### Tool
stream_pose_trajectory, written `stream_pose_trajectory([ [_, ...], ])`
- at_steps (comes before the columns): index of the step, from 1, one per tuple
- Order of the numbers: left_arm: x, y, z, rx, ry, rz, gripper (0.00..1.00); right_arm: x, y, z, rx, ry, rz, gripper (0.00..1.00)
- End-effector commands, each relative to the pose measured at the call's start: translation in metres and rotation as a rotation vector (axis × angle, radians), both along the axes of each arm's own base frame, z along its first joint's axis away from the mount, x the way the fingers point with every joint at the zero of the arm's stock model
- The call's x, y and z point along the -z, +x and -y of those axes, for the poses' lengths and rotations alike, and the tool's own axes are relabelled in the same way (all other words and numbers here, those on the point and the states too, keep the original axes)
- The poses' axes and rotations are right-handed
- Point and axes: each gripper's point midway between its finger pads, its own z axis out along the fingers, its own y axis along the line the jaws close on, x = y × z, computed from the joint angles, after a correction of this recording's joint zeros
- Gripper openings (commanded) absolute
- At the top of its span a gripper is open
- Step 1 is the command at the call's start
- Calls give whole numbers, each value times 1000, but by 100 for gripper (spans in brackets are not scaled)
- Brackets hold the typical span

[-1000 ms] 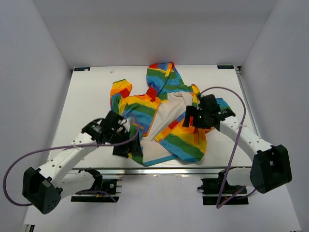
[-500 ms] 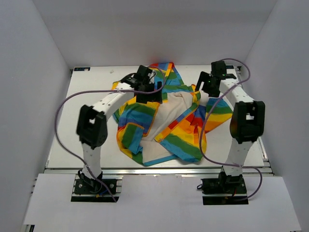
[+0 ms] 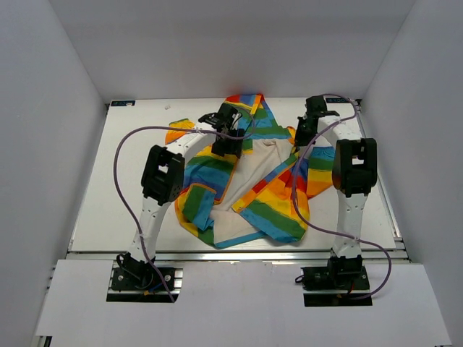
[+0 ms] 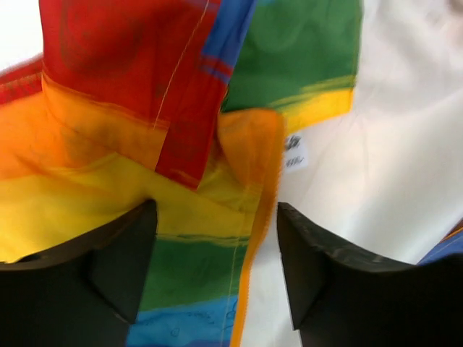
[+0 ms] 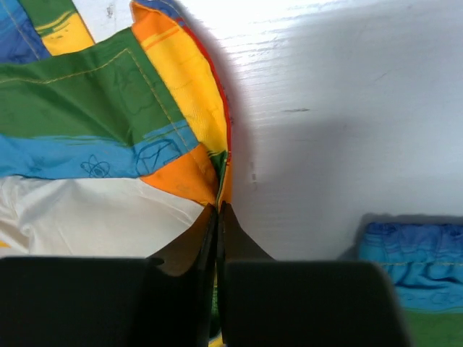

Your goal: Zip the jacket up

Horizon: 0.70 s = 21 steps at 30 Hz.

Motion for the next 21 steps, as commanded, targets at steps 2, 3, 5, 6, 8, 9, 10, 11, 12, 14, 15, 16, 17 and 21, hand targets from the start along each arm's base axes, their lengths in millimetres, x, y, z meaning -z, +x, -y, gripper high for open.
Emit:
stream_pose_trajectory([
  [2, -6, 23, 5, -10, -12, 61, 74, -45, 14, -11, -25, 51, 104, 0],
  [3, -5, 25, 5, -18, -17, 63, 74, -55, 14, -16, -39, 60, 124, 0],
  [5, -6, 33, 3, -35, -40, 79, 74, -86, 12, -24, -67, 60, 180, 0],
  [6, -6, 35, 3, -45, -51, 82, 74, -94, 10, -35, -93, 45, 199, 0],
  [8, -8, 45, -5, -75, -67, 95, 74, -119, 4, -50, -128, 21, 247, 0],
  [9, -9, 46, -6, -90, -86, 91, 74, -126, -1, -70, -163, 16, 259, 0],
  [10, -11, 51, -13, -108, -101, 93, 74, -140, 0, -79, -158, 16, 288, 0],
  [11, -6, 52, -16, -116, -114, 90, 74, -144, -4, -91, -145, -35, 292, 0],
  [12, -8, 52, -16, -122, -139, 83, 73, -150, -4, -100, -135, -48, 307, 0],
  [14, 0, 55, -33, -165, -138, 63, 71, -159, -2, -127, -102, -69, 344, 0],
  [15, 1, 56, -39, -193, -137, 56, 69, -161, -2, -138, -95, -69, 348, 0],
  [16, 3, 59, -51, -226, -136, 49, 68, -147, 0, -149, -95, -76, 323, 0],
  [17, 3, 59, -59, -244, -135, 42, 68, -160, -1, -172, -102, -34, 338, 0],
  [21, 7, 46, -95, -323, -107, 0, 67, -138, -12, -237, -189, 59, 319, 16],
])
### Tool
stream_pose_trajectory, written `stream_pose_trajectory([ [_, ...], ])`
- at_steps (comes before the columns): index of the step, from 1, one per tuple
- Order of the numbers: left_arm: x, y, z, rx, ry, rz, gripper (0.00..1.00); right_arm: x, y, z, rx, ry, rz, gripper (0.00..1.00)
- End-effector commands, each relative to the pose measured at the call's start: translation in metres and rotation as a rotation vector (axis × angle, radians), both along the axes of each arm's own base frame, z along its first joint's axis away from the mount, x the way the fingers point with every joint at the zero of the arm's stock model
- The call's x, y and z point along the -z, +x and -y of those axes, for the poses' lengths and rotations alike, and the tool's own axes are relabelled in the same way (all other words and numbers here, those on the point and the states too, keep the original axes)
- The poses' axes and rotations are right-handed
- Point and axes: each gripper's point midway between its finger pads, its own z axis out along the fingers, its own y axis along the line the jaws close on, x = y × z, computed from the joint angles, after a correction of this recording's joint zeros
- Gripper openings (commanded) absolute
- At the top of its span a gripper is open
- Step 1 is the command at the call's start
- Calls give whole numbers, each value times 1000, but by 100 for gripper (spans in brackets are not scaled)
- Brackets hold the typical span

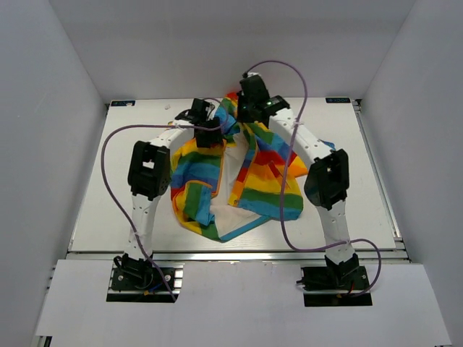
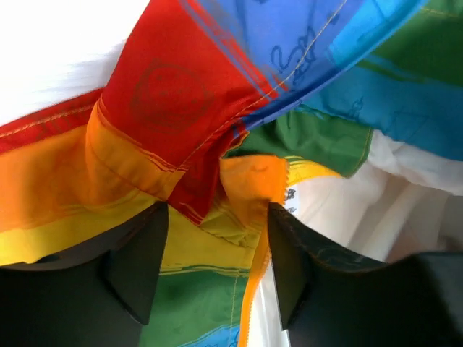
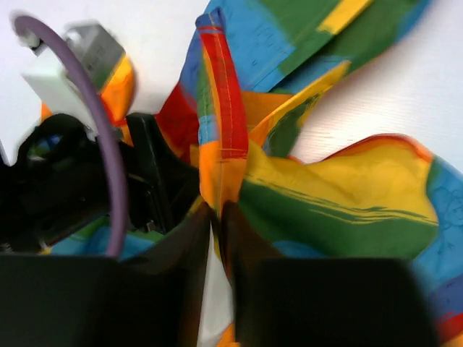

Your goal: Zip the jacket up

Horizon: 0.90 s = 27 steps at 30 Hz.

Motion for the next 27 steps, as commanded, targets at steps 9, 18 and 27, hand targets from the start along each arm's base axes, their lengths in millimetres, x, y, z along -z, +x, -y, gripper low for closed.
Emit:
stream_pose_trajectory([
  [9, -76, -38, -73, -163, 81, 81, 98, -7, -38, -60, -240, 107, -22, 89],
  [18, -105, -96, -87, -174, 33, 131, 98, -13, -178, 1, -394, 198, -76, 89],
  [27, -103, -128, -102, -206, 37, 153, 98, 44, -287, -75, -768, 290, -234, 89],
])
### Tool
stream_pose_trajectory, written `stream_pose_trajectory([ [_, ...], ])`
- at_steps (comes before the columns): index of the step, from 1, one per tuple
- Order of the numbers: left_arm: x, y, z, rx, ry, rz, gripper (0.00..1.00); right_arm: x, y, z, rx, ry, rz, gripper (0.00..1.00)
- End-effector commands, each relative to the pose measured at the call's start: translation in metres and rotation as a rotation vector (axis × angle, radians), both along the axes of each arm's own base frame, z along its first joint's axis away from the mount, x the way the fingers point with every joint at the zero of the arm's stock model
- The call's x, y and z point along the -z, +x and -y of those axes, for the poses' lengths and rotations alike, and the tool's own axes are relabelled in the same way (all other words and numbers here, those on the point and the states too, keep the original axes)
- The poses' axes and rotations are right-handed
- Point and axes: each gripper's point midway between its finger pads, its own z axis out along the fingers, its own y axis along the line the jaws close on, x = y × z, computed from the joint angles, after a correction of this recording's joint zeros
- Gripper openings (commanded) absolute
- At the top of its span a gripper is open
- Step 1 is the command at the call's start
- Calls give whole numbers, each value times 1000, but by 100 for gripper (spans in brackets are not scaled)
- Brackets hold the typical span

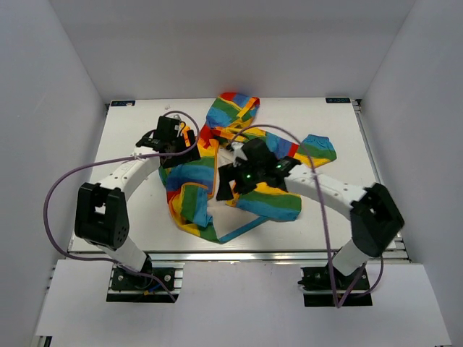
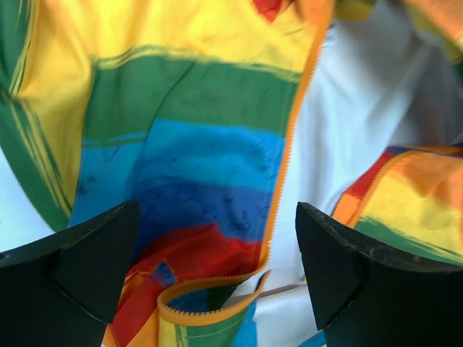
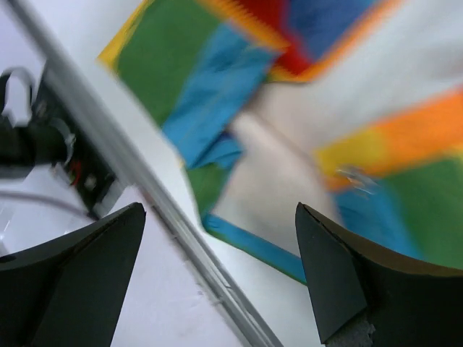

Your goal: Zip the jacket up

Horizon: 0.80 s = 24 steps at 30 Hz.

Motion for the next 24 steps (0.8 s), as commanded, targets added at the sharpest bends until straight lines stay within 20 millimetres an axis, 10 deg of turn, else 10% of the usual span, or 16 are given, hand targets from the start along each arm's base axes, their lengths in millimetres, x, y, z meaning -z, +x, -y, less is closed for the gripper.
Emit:
stream_pose_trajectory([
  [1, -15, 6, -7, -33, 5, 70, 98, -9, -17, -47, -185, 177, -12, 89],
  [11, -39, -3, -29, -142, -24, 101, 98, 60, 10, -104, -191, 145, -147, 89],
  [16, -36, -9, -36, -165, -22, 104, 98, 60, 7, -117, -207, 207, -196, 82],
  [19, -30, -9, -39, -175, -19, 95, 98, 45, -3, -121, -246, 273, -207, 48],
  [20, -29, -8, -41, -180, -18, 92, 98, 28, -8, -121, -247, 306, -199, 20],
  [24, -22, -7, -41, -178, -17, 75, 98, 2, -25, -96, -201, 324, -156, 0],
])
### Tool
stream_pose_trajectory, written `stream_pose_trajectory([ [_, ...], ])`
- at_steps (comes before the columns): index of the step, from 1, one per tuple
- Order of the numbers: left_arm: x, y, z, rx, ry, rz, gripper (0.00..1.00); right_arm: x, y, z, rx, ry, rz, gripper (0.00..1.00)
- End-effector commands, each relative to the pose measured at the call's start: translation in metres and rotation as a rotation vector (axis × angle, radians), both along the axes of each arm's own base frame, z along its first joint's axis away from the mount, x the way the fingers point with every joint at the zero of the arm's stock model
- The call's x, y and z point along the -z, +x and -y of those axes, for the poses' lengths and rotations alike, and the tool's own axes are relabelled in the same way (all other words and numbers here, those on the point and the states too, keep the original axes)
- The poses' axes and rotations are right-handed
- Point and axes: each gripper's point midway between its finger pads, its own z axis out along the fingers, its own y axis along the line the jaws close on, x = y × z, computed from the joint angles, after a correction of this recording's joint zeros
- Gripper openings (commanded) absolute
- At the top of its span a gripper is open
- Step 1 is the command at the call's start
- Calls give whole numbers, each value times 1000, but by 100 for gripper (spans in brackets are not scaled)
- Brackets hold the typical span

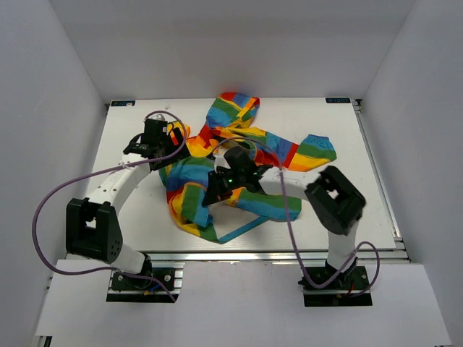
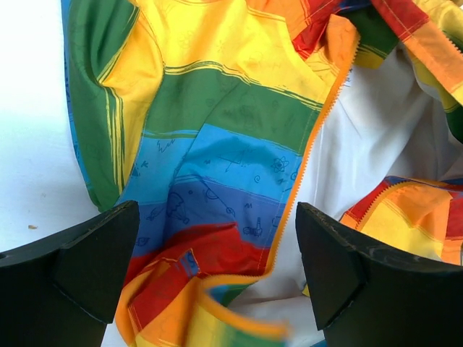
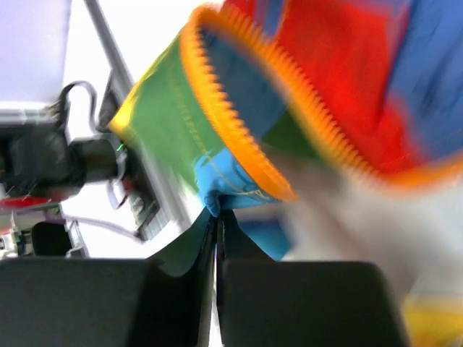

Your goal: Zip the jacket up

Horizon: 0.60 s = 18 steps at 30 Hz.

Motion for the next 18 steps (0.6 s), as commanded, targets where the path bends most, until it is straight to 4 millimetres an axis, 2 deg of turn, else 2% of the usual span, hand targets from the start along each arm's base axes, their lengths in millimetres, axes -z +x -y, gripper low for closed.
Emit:
stream_pose_trajectory([
  [1, 0, 2, -3, -7, -5, 12, 98, -50, -19, 16, 17, 90, 59, 0],
  [2, 1, 3, -1, 1, -9, 19, 98, -61, -29, 31, 26, 74, 77, 0],
  [4, 7, 1, 2, 18, -19, 10, 98, -55, -41, 53, 76, 23, 71, 0],
  [5, 8, 2, 3, 23, -22, 14, 98, -49, -60, 76, 96, -1, 34, 0],
  [7, 16, -1, 4, 29, -24, 0, 98, -42, -80, 97, 121, -22, -8, 0],
  [8, 19, -1, 5, 33, -27, -7, 98, -28, -101, 122, 136, -76, -58, 0],
  [10, 23, 0, 7, 47, -31, -15, 98, -11, -120, 148, 192, -164, -143, 0],
  [11, 26, 0, 15, 77, -61, -23, 98, -7, -130, 161, 214, -193, -170, 0],
  [12, 27, 0, 18, 93, -73, -25, 98, 21, -147, 189, 263, -321, -250, 0],
  [13, 31, 0, 20, 105, -79, -34, 98, 26, -153, 199, 285, -343, -266, 0],
  [14, 34, -2, 24, 120, -92, -45, 98, 36, -159, 209, 302, -379, -289, 6],
  [15, 40, -2, 25, 123, -94, -62, 98, 48, -168, 220, 313, -421, -317, 17],
  [18, 50, -3, 26, 122, -97, -88, 98, 39, -170, 219, 309, -382, -311, 27],
])
